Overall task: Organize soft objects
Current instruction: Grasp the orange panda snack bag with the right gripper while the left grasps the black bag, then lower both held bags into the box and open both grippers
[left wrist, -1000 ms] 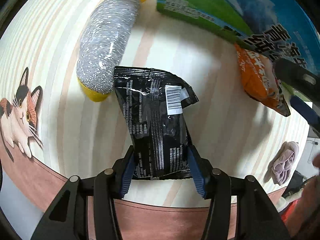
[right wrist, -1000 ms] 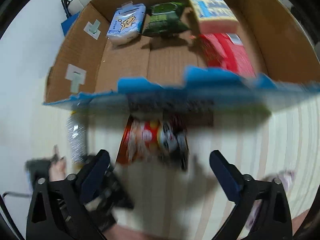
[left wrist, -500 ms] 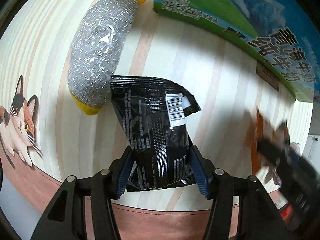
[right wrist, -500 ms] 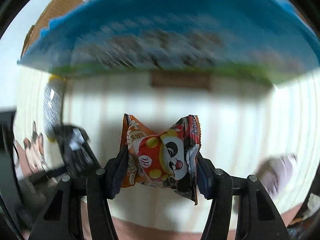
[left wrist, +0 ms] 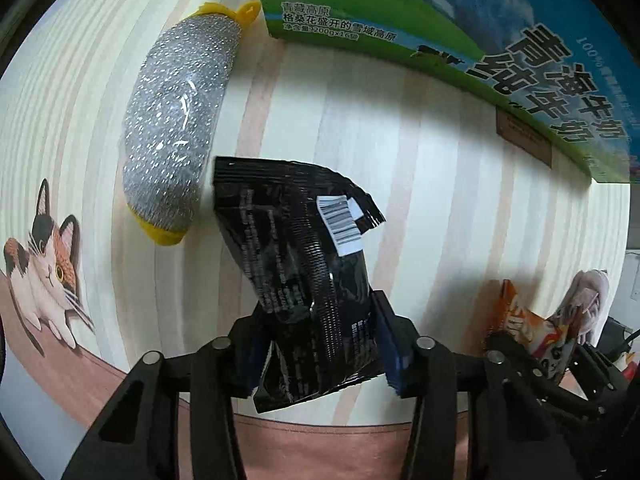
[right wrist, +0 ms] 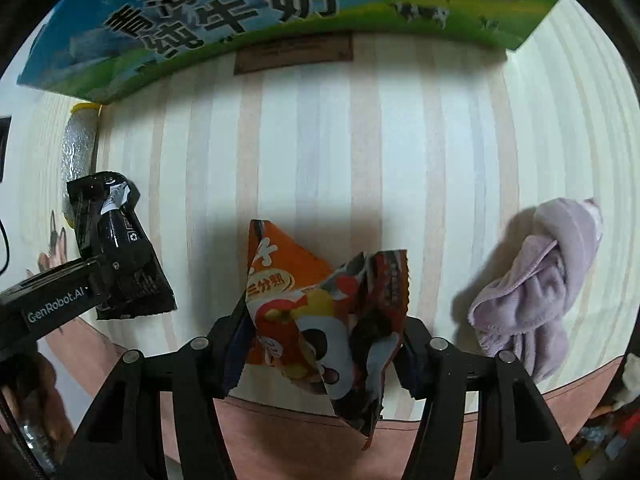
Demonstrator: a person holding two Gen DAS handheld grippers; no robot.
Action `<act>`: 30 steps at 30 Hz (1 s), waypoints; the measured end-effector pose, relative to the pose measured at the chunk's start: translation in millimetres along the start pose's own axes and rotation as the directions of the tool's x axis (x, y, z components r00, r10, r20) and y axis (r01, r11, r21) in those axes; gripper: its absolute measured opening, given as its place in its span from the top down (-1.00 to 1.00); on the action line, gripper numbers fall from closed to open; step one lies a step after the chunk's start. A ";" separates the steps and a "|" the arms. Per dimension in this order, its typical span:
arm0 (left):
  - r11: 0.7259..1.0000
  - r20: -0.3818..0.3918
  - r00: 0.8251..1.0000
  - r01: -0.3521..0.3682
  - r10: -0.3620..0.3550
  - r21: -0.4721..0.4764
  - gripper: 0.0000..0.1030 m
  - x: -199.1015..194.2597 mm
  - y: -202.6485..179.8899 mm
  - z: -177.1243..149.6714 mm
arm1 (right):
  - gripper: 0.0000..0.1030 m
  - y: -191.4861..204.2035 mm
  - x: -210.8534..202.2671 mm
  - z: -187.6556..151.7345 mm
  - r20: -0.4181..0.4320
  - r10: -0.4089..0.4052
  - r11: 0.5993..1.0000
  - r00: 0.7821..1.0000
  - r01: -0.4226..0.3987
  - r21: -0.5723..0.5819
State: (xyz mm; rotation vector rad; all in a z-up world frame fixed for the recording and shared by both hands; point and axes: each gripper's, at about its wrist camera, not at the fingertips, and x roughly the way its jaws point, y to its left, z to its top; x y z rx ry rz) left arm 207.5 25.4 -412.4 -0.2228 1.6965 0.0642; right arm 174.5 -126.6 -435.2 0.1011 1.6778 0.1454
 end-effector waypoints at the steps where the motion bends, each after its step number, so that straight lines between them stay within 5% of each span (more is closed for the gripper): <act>1: 1.000 0.000 1.000 0.008 -0.008 0.001 0.20 -3.5 -1.8 -3.4 | -0.13 2.5 0.5 -1.0 -0.003 0.001 1.000 1.000 -0.001 -0.007; 6: 0.997 0.048 0.996 0.068 -0.070 0.026 0.22 -43.8 -16.4 -24.2 | -0.10 0.3 -26.5 -16.5 0.039 0.047 0.999 0.998 -0.047 0.006; 11: 0.981 0.145 0.973 0.170 -0.182 0.091 0.22 -121.3 -40.5 -31.2 | -0.10 1.1 -93.7 -17.1 0.136 0.130 0.992 0.982 -0.128 -0.021; 18: 0.956 0.268 0.928 0.206 -0.258 0.208 0.22 -220.5 -59.2 28.6 | -0.10 5.5 -204.3 27.0 0.283 0.228 0.973 0.931 -0.213 -0.085; 24: 0.962 0.231 0.942 0.204 -0.244 0.181 0.22 -210.1 -48.4 115.5 | -0.10 9.1 -223.4 96.2 0.321 0.208 0.978 0.924 -0.185 -0.099; 30: 0.962 0.106 0.963 0.234 -0.249 0.137 0.22 -157.7 -43.7 167.1 | -0.10 11.3 -185.1 152.0 0.259 0.150 0.987 0.954 -0.130 -0.094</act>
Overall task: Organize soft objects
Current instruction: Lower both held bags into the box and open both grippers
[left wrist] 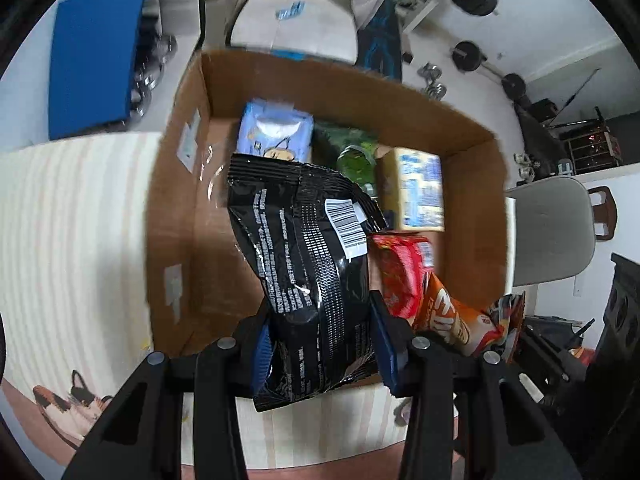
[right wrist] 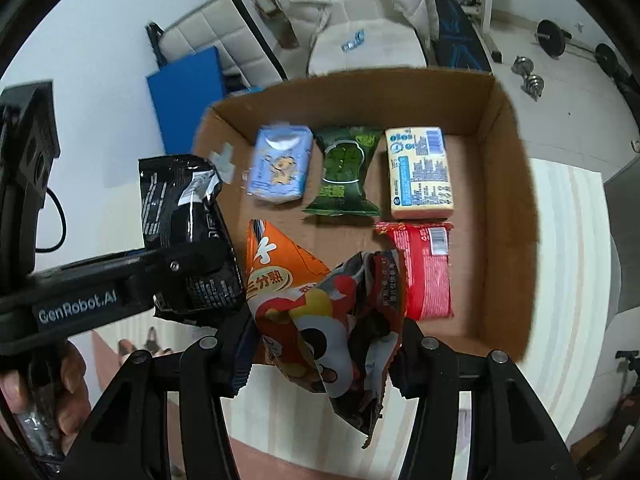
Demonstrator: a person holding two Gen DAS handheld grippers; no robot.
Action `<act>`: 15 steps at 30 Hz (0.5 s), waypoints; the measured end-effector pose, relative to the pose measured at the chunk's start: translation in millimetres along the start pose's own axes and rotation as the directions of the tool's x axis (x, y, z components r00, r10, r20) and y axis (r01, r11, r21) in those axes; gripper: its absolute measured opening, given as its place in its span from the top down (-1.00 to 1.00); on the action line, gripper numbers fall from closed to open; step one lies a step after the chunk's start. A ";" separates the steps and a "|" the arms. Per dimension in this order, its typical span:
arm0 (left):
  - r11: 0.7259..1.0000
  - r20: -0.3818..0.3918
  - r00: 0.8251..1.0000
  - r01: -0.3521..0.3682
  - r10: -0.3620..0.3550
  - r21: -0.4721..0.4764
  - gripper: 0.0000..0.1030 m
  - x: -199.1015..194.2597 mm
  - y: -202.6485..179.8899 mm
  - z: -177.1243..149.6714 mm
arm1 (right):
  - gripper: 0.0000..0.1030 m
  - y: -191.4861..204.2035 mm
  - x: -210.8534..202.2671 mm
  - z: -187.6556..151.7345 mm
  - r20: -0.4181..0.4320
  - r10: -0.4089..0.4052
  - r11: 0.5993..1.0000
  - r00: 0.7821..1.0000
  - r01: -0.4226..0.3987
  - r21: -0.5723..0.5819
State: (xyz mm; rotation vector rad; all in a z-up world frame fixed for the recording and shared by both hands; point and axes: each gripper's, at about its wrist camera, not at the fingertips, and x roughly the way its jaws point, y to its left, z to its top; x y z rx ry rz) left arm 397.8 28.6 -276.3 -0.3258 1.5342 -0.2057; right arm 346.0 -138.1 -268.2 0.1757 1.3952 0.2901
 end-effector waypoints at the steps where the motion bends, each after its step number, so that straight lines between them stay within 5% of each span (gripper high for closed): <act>1: 1.000 -0.015 1.000 -0.001 0.001 0.000 0.22 9.1 2.1 3.2 | -0.10 -1.4 10.8 5.3 -0.014 -0.007 1.000 1.000 0.007 0.002; 8: 1.000 -0.131 0.991 0.016 -0.016 -0.005 0.20 58.3 16.1 18.8 | -0.10 -11.2 65.6 16.9 -0.090 -0.034 0.999 0.995 0.035 0.008; 15: 0.997 -0.187 0.980 -0.069 0.072 0.024 0.06 81.2 17.1 26.5 | -0.16 -17.8 104.2 25.9 -0.164 -0.053 0.999 0.985 0.054 0.004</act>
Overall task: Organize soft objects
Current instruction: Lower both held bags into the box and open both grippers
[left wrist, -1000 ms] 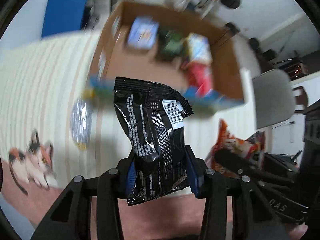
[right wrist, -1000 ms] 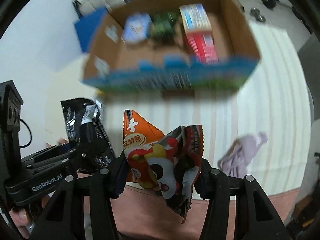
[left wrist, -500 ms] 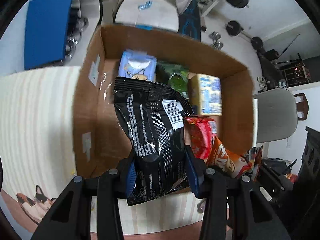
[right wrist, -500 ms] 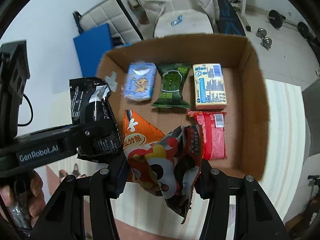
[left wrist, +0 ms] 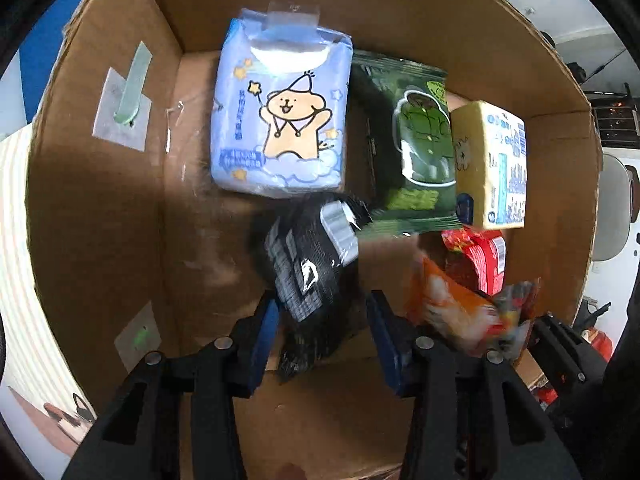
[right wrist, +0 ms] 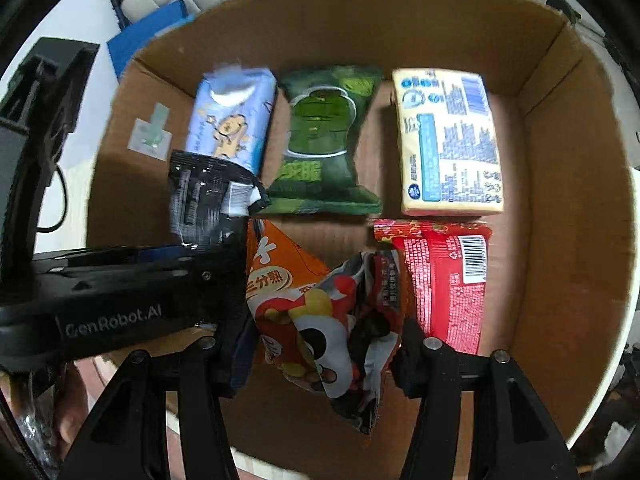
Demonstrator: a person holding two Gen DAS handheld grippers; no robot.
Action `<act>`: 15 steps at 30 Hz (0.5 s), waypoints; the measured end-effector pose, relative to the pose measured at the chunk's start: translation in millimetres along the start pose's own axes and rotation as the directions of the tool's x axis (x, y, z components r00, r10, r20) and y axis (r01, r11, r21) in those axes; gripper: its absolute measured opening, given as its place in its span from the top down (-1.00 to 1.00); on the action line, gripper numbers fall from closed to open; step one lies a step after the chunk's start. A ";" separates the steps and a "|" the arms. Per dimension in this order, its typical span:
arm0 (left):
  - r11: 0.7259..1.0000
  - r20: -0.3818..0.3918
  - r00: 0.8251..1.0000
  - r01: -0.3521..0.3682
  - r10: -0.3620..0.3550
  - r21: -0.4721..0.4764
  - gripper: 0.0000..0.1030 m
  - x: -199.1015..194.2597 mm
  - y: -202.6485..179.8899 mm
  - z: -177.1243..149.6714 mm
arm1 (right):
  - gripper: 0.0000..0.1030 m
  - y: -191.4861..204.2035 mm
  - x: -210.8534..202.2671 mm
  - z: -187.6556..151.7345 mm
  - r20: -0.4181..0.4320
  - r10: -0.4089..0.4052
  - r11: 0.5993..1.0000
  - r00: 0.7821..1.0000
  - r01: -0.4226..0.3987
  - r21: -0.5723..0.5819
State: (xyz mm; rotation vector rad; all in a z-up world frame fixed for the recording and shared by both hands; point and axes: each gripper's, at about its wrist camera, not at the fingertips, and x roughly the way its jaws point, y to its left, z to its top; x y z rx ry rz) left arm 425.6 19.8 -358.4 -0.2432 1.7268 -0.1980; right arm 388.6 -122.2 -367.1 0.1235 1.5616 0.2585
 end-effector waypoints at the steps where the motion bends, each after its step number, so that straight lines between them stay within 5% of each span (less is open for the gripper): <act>1: 1.000 0.010 1.000 0.001 -0.001 -0.001 -0.05 -3.7 0.6 -0.8 | -0.19 -1.6 4.6 2.6 -0.011 -0.006 1.000 1.000 0.006 0.001; 3: 1.000 0.039 0.999 0.005 -0.006 0.006 -0.51 -13.3 0.7 -4.2 | -0.38 -4.0 3.3 2.7 -0.009 -0.013 1.000 1.000 0.013 0.009; 4: 1.000 0.053 0.999 0.002 -0.003 0.010 -0.58 -18.2 0.8 -6.0 | -0.56 -4.9 1.6 2.5 -0.008 -0.012 1.000 1.000 0.012 0.012; 9: 0.999 0.155 0.987 -0.043 0.040 0.014 -0.87 -51.6 3.5 -25.2 | -0.58 -9.7 -16.4 0.3 0.012 -0.017 1.000 1.000 0.017 0.021; 15: 0.996 0.270 0.959 -0.086 0.086 -0.014 -0.94 -83.4 9.3 -62.8 | -0.99 -8.6 -44.6 -12.3 0.070 -0.085 0.996 0.994 0.084 0.018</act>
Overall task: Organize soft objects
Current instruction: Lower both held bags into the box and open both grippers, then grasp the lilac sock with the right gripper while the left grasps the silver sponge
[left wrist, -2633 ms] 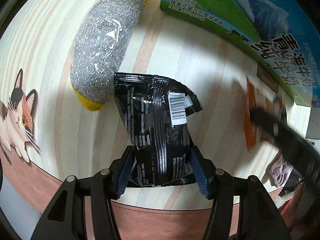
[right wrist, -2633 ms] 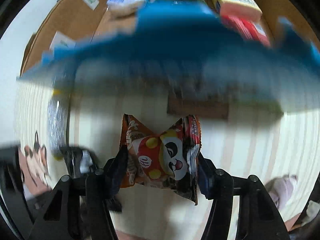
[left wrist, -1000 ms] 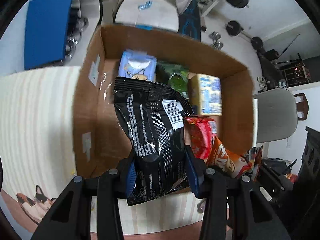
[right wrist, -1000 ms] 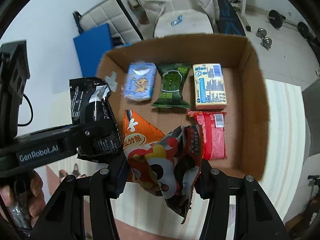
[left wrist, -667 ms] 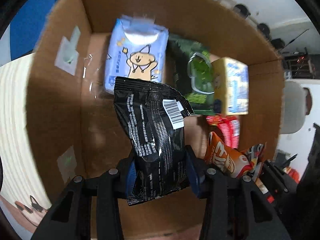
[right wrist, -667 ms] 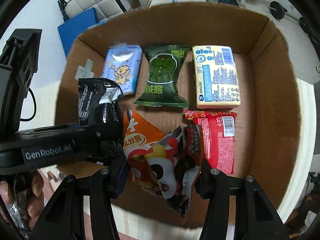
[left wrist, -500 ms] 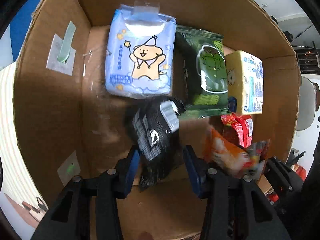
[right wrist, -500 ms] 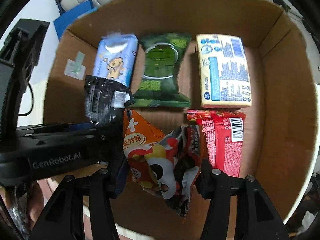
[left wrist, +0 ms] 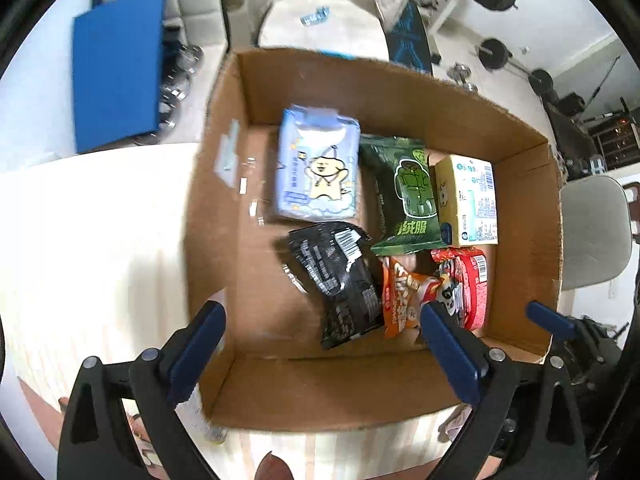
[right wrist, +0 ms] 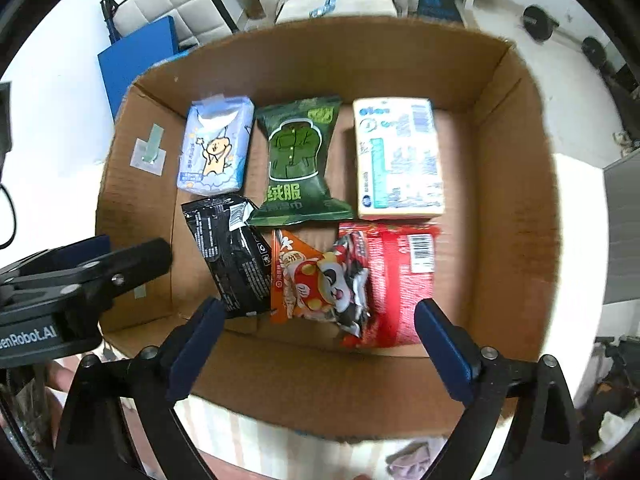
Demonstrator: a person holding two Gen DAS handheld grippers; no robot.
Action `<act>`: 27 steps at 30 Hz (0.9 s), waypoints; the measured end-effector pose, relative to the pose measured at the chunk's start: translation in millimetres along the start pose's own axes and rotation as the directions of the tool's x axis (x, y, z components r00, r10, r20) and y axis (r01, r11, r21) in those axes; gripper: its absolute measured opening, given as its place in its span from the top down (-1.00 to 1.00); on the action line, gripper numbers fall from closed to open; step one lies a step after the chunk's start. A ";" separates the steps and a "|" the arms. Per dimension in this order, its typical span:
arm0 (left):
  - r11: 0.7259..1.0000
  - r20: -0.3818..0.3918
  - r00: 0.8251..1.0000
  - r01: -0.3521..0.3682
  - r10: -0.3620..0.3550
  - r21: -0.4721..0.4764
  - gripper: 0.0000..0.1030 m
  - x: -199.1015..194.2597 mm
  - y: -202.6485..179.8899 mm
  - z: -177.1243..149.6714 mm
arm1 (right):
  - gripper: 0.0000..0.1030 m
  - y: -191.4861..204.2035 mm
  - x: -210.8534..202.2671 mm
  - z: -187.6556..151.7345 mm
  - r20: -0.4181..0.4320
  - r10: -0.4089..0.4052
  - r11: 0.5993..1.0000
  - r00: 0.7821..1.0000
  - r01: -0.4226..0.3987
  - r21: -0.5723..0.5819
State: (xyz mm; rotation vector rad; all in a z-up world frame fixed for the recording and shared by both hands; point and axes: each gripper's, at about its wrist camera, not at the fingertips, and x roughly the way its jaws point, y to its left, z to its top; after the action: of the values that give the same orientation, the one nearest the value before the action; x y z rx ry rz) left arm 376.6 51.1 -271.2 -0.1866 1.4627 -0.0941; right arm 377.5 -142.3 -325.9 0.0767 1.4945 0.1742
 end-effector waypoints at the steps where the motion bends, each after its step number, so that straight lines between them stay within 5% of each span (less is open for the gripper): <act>1: 1.000 0.030 0.999 -0.017 0.017 -0.003 -0.94 -9.0 1.4 -8.3 | -1.00 0.0 -6.1 -4.4 0.014 -0.023 1.000 1.000 0.023 -0.001; 14: 0.993 0.225 0.967 -0.120 0.117 -0.002 -0.94 -64.0 -16.7 -63.3 | -1.00 3.2 -79.5 -60.0 0.180 -0.180 0.983 0.967 0.173 0.054; 27: 0.993 0.325 0.939 -0.121 0.115 -0.001 -0.94 -118.6 -28.9 -96.6 | -1.00 12.6 -147.5 -105.4 0.282 -0.138 0.989 0.949 0.118 0.089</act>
State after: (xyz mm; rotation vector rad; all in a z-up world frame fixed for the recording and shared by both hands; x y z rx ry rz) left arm 269.4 37.1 -159.2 -0.0926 1.1395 0.0208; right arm 261.9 -159.8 -186.8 0.0589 1.2093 0.0036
